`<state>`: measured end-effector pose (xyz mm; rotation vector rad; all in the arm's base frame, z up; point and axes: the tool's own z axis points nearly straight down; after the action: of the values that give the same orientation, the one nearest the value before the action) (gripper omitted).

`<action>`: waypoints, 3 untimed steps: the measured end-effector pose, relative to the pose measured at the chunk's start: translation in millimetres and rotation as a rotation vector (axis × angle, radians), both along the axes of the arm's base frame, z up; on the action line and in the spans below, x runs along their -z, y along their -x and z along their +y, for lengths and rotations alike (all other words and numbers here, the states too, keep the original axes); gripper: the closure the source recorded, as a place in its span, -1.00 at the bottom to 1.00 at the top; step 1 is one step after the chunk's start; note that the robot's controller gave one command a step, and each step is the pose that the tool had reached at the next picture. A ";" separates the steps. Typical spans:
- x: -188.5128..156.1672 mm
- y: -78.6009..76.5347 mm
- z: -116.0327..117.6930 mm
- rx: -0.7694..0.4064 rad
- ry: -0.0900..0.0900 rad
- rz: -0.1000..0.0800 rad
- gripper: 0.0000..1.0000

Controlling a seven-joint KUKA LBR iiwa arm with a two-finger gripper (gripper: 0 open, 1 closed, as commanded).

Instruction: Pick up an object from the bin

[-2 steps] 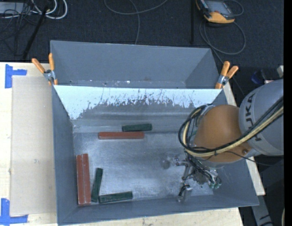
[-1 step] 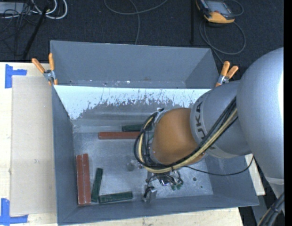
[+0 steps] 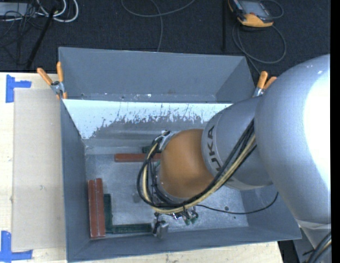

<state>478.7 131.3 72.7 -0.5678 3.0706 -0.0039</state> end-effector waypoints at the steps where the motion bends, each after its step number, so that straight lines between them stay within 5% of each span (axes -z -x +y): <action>1: 3.7 5.9 -1.1 0.000 0.004 0.021 1.00; 3: 3.7 6.0 -1.1 -0.003 0.004 0.021 1.00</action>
Offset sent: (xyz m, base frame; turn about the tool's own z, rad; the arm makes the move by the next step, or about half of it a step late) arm 0.0000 0.0000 0.0000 0.0000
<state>472.7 130.3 69.0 -0.5769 3.0906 -0.0035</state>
